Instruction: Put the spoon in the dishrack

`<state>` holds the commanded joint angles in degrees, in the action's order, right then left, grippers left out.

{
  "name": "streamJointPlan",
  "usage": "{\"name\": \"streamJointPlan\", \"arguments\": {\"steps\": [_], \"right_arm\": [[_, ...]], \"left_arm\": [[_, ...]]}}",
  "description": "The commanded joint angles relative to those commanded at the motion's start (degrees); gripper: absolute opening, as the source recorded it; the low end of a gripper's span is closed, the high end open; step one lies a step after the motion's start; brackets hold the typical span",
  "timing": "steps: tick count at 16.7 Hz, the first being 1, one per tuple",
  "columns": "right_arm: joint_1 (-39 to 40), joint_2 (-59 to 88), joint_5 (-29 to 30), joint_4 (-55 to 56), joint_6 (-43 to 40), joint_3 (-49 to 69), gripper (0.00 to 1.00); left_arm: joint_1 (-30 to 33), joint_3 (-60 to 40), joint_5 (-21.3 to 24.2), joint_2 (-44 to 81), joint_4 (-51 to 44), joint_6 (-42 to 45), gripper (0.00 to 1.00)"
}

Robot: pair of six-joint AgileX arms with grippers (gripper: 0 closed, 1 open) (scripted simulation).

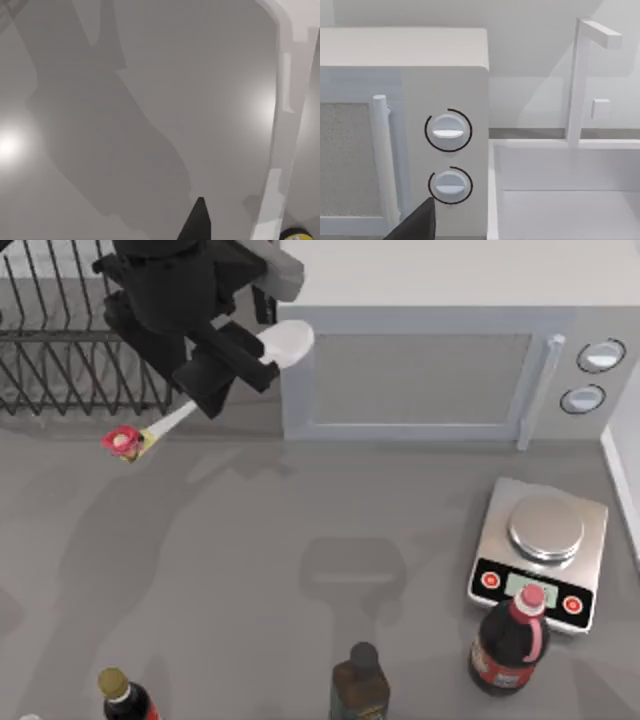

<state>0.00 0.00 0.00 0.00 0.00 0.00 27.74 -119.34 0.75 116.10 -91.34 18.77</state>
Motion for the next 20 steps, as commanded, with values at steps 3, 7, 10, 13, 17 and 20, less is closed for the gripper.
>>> {"name": "streamJointPlan", "arguments": {"steps": [3,7,10,13,17,20], "right_arm": [[0.0,0.0,0.0,0.0,0.0,0.0,1.0],[0.0,0.0,0.0,0.0,0.0,0.0,1.0],[0.0,0.0,0.0,0.0,0.0,0.0,1.0],[0.0,0.0,0.0,0.0,0.0,0.0,1.0],[0.0,0.0,0.0,0.0,0.0,0.0,1.0],[0.0,0.0,0.0,0.0,0.0,0.0,1.0]], "left_arm": [[-0.93,1.59,0.31,-1.76,1.84,-0.39,0.0],[-5.54,8.58,1.96,-10.35,12.16,-2.35,0.0],[-11.32,16.29,3.75,-20.08,24.48,-5.15,0.0],[-18.01,25.74,5.77,-31.4,38.0,-8.45,0.0],[-27.08,39.18,8.31,-46.61,57.18,-12.88,0.0],[-32.91,48.03,9.87,-57.23,69.57,-15.73,0.0]]}}
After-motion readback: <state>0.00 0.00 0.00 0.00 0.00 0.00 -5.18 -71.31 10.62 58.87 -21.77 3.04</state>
